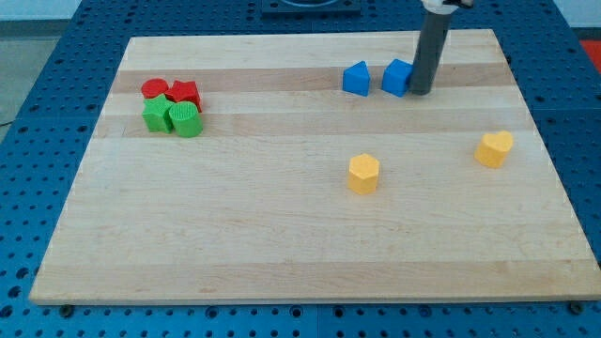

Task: Push the blue cube into the blue triangle

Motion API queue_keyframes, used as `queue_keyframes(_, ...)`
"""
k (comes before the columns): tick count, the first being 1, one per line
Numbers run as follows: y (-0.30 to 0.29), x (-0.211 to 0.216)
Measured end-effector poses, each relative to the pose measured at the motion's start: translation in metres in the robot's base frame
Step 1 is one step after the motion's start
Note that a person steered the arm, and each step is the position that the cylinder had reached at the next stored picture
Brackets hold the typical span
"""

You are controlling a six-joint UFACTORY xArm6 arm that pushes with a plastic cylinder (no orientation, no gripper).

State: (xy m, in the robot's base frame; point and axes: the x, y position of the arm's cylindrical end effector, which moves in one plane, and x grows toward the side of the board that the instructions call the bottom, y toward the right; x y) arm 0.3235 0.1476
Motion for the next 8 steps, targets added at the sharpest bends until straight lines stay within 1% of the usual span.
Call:
queue_keyframes(1,-0.002,0.000)
queue_keyframes(2,0.022,0.000)
queue_keyframes(3,0.044,-0.024)
queue_keyframes(4,0.028,-0.042)
queue_keyframes(8,-0.036,-0.043)
